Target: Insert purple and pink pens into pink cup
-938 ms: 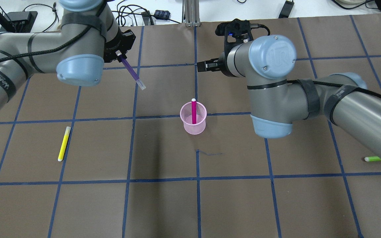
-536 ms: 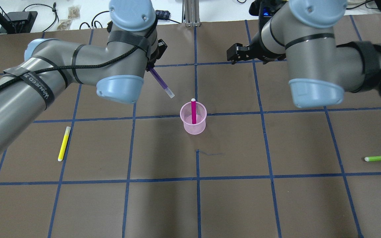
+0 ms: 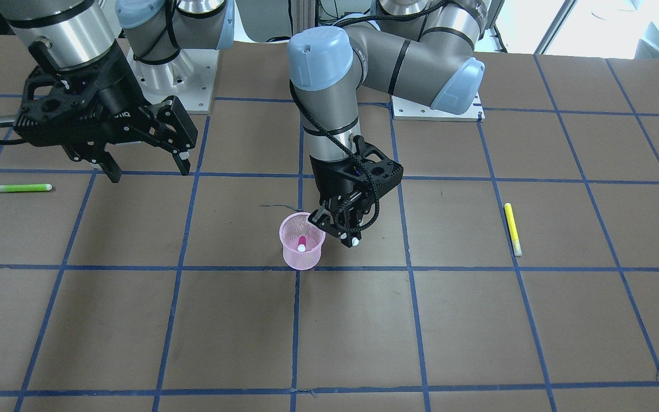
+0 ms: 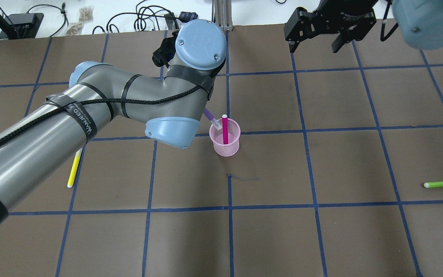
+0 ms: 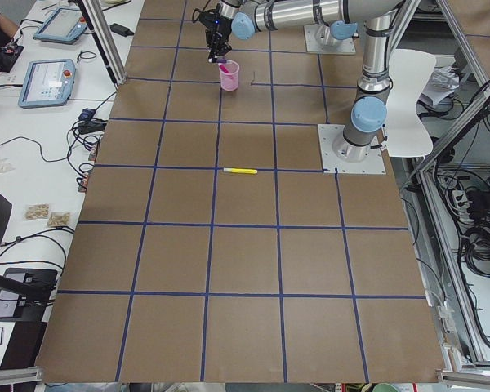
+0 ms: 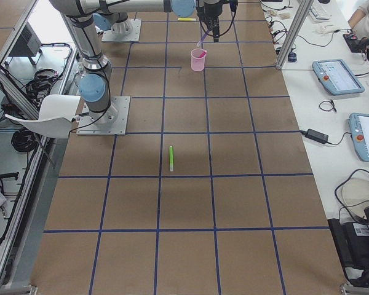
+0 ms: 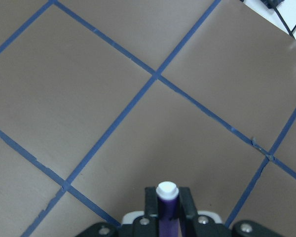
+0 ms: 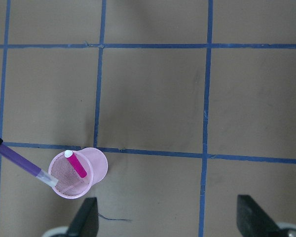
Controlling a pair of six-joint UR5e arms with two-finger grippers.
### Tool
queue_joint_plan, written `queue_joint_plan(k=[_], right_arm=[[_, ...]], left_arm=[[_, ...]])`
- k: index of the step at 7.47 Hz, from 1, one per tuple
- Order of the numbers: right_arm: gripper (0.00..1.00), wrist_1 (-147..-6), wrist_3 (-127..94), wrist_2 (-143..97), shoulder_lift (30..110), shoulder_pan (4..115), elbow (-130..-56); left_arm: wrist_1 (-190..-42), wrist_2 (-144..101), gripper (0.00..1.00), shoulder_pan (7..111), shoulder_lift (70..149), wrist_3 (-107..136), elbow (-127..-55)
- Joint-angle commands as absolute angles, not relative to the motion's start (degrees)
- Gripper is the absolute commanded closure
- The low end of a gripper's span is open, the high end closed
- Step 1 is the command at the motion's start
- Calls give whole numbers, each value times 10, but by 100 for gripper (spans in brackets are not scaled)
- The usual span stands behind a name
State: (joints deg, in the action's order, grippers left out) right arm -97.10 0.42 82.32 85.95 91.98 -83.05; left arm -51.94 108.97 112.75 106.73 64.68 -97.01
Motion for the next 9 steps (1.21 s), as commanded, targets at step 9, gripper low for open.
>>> queue_joint_plan(k=[9], right_arm=[[0, -981, 26, 903, 878, 911, -907]], left_arm=[[-514, 1199, 100, 1201, 1114, 775, -981]])
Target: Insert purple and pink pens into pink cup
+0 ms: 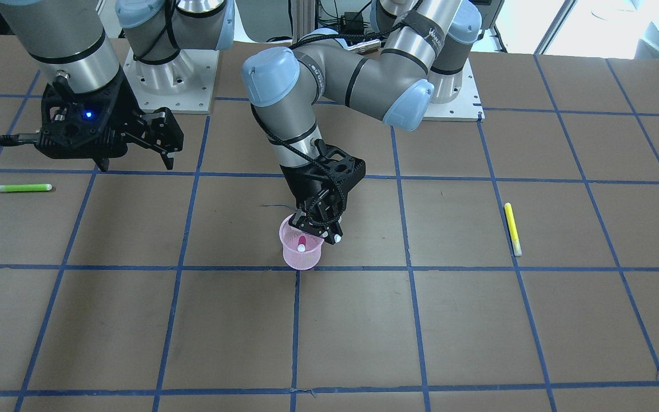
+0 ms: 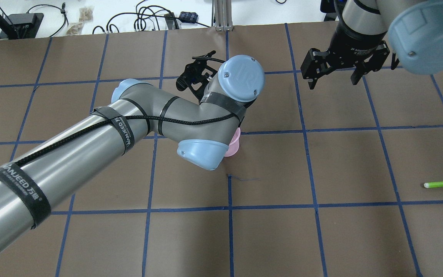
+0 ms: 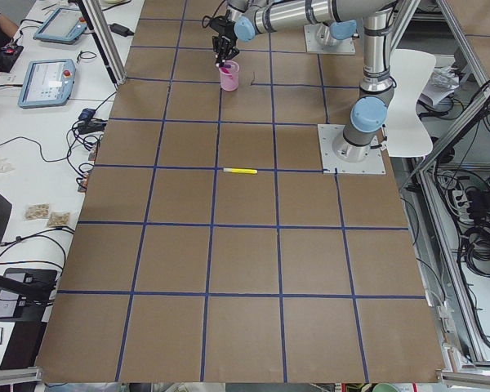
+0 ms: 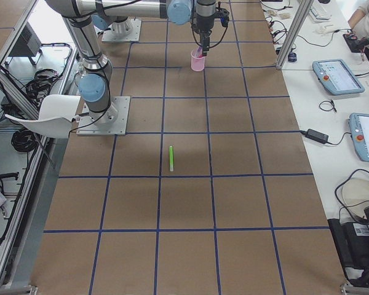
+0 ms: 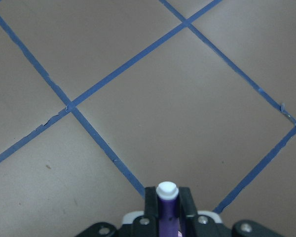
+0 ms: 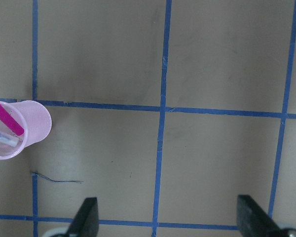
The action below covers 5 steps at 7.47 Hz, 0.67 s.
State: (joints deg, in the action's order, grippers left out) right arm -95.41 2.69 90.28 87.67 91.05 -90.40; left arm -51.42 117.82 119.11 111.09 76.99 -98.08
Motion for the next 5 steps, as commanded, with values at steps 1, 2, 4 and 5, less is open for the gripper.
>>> queue_joint_plan(k=[1, 2, 4, 5], right_arm=[[0, -990, 26, 904, 879, 911, -907], [0, -990, 24, 908, 879, 911, -908], [0, -989, 20, 910, 879, 911, -908], [0, -989, 19, 911, 879, 911, -908]], left_arm=[[-515, 1226, 100, 1208, 1118, 775, -982], [-515, 1245, 100, 1215, 1126, 780, -981], [-515, 1246, 100, 1232, 1136, 842, -983], [-514, 1247, 97, 1238, 1137, 843, -983]])
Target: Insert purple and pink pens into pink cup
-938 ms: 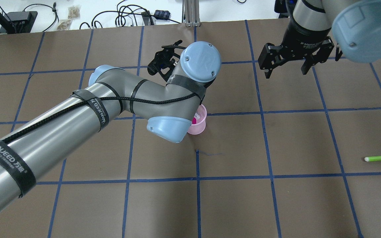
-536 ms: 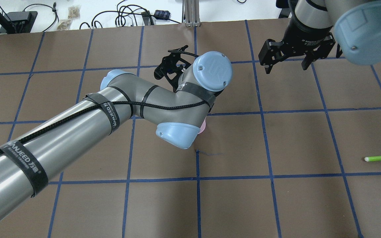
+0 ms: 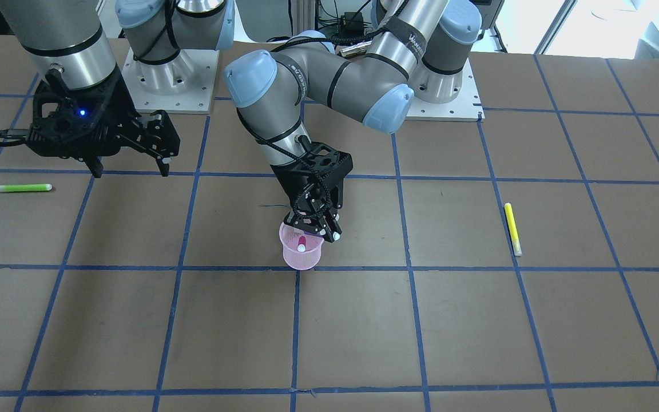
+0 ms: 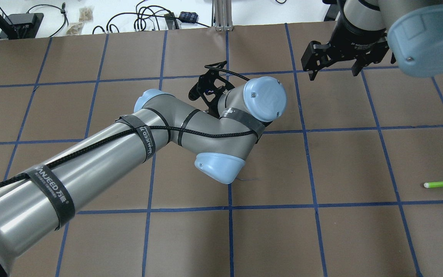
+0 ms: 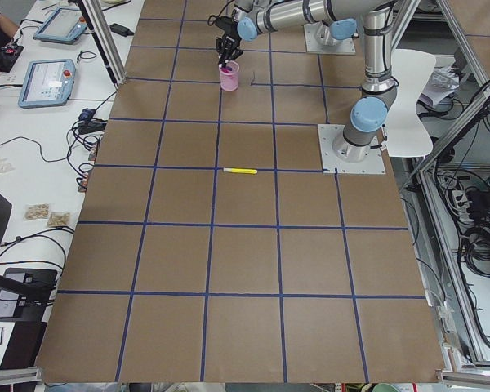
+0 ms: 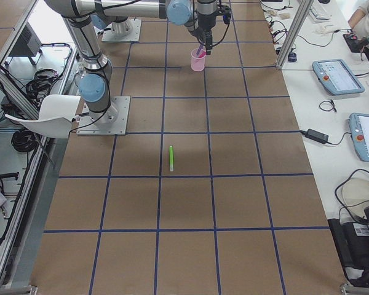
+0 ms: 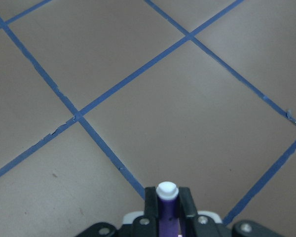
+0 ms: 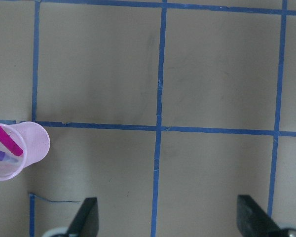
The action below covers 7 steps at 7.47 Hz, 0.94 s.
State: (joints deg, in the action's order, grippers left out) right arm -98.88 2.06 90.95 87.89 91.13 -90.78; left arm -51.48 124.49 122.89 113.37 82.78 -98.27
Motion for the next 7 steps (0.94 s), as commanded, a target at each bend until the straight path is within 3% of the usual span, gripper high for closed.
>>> queue_joint_plan(k=[1, 2, 4, 7], right_arm=[[0, -989, 19, 911, 879, 911, -908], [0, -989, 19, 911, 879, 911, -908], [0, -989, 19, 912, 879, 911, -908], [0, -989, 19, 911, 879, 911, -909]], left_arm=[[-514, 1248, 45, 1240, 1136, 839, -983], [-513, 1245, 0, 1240, 1132, 835, -983], [-511, 1246, 0, 1239, 1123, 823, -976], [-516, 1178, 0, 1180, 1095, 592, -959]])
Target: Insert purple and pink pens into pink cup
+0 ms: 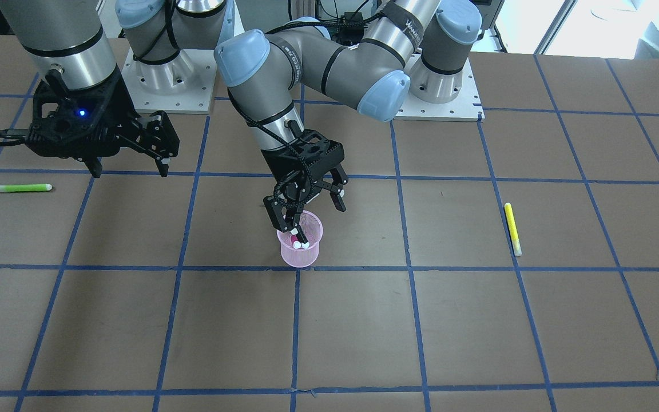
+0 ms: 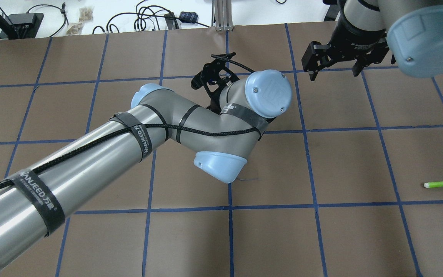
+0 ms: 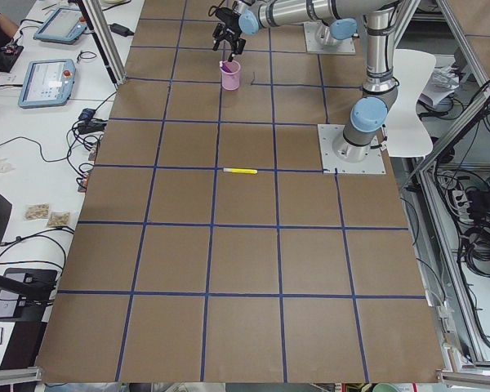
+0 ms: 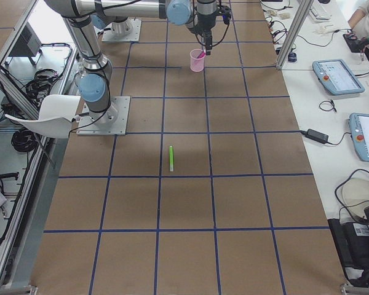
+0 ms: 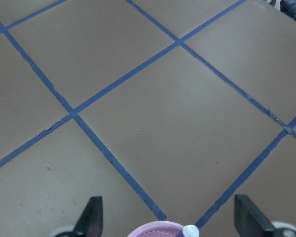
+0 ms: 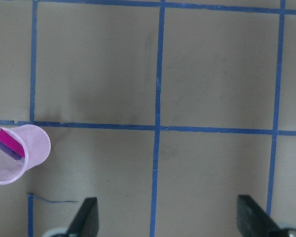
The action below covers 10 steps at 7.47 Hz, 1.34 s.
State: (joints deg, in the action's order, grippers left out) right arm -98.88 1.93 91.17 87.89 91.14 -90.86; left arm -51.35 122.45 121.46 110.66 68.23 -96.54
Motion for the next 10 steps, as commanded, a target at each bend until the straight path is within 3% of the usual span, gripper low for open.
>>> queue_joint_plan(k=[1, 4, 10], right_arm=[[0, -989, 19, 911, 879, 911, -909], [0, -989, 19, 909, 879, 911, -906], [0, -943, 21, 901, 879, 898, -865]], left_arm=[[-522, 1098, 0, 1134, 1081, 554, -958], [-630, 957, 0, 1017, 1029, 183, -934], [-875, 914, 0, 868, 929, -93, -911]])
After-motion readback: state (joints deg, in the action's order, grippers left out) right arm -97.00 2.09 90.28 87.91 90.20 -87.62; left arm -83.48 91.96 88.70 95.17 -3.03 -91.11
